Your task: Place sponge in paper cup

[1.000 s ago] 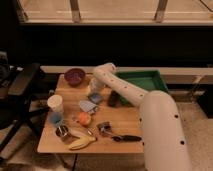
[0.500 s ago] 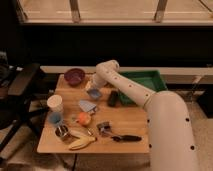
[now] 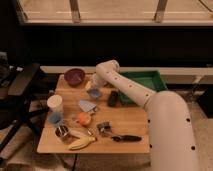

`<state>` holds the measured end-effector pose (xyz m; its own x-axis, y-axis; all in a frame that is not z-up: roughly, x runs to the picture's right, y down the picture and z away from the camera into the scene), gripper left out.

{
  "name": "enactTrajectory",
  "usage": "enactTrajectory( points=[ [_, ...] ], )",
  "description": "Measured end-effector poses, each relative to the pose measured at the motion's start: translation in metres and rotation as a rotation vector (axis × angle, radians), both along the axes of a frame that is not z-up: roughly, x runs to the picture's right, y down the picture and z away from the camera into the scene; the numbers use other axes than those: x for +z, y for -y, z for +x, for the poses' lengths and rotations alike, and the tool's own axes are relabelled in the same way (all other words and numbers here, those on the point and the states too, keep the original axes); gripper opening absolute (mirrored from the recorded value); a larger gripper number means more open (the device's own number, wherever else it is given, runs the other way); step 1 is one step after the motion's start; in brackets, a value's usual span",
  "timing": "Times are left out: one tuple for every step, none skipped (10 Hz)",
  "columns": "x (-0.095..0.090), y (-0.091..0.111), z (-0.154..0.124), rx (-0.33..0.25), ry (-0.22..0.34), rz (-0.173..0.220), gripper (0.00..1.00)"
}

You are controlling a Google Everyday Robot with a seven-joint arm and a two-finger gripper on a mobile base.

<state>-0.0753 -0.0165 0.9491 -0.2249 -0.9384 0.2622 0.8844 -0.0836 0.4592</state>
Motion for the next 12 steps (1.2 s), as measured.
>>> enactTrajectory(
  points=[
    [-0.008,0.008,-0.009,-0.019,0.016,0.029,0.0],
    [-0.017,0.017,-0.016,-0.035,0.031,0.054,0.0],
    [-0.036,0.034,-0.032,-0.07,0.06,0.092,0.0],
    [-0.056,0.05,-0.049,-0.106,0.087,0.123,0.0],
    [-0.074,0.061,-0.068,-0.143,0.115,0.149,0.0],
    [-0.096,0.072,-0.091,-0.182,0.152,0.174,0.0],
    [-0.123,0.082,-0.108,-0.219,0.207,0.203,0.0],
    [-0.136,0.085,-0.115,-0.237,0.233,0.216,0.0],
    [-0.137,0.086,-0.115,-0.239,0.237,0.218,0.0],
    [-0.137,0.085,-0.116,-0.24,0.238,0.218,0.0],
    [-0.137,0.085,-0.117,-0.241,0.237,0.218,0.0],
    [-0.137,0.085,-0.116,-0.24,0.237,0.218,0.0]
  ],
)
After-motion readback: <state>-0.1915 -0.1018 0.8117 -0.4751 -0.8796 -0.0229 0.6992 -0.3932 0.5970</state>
